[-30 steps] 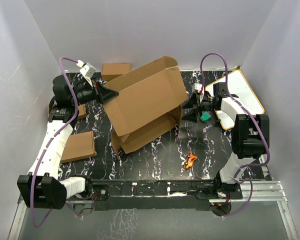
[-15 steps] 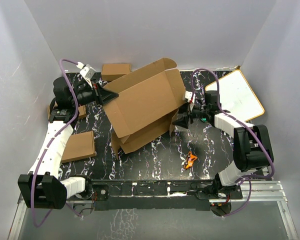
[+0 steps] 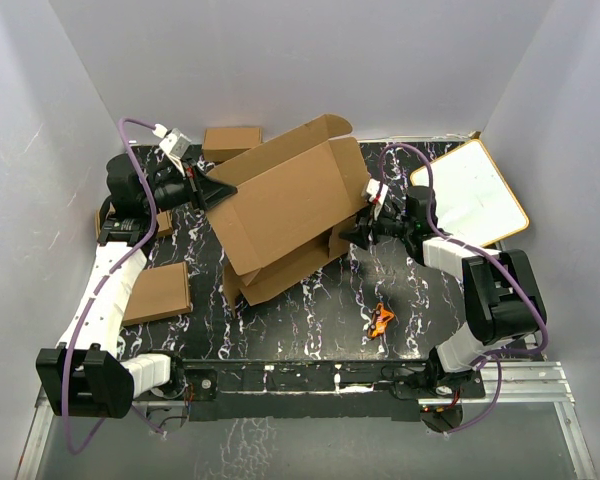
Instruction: Fold the paper box
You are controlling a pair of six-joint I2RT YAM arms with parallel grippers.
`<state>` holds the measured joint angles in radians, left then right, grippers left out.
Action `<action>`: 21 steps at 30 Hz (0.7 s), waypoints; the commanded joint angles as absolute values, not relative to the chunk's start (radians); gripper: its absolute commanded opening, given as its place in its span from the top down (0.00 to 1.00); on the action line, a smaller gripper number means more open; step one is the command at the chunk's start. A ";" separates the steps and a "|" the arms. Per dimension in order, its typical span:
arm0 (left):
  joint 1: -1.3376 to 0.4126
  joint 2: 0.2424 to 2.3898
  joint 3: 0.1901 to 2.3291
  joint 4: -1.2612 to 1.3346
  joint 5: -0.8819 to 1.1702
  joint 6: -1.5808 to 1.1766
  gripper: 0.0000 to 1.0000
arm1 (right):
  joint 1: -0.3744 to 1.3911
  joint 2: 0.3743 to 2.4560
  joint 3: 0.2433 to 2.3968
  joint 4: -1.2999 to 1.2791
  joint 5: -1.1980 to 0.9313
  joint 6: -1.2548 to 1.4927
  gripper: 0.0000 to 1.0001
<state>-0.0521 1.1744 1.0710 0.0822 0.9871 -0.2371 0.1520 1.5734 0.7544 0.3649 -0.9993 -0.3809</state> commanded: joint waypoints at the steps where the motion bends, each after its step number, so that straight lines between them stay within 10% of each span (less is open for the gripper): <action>1: -0.051 1.154 1.066 0.088 1.016 -0.232 1.00 | 0.163 1.544 0.738 0.574 -0.979 -0.308 0.51; 10: -0.051 1.156 1.068 0.116 1.014 -0.265 1.00 | 0.164 1.535 0.721 0.587 -0.992 -0.290 0.90; 21: -0.051 1.104 1.083 0.171 0.831 -0.459 0.96 | 0.163 1.461 1.015 -0.115 -0.857 -0.541 0.92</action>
<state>-0.0498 1.1603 1.0657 0.1131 0.9226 -0.3794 0.1547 1.5032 0.8387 0.1844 -0.8478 -0.3786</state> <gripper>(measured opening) 0.016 0.136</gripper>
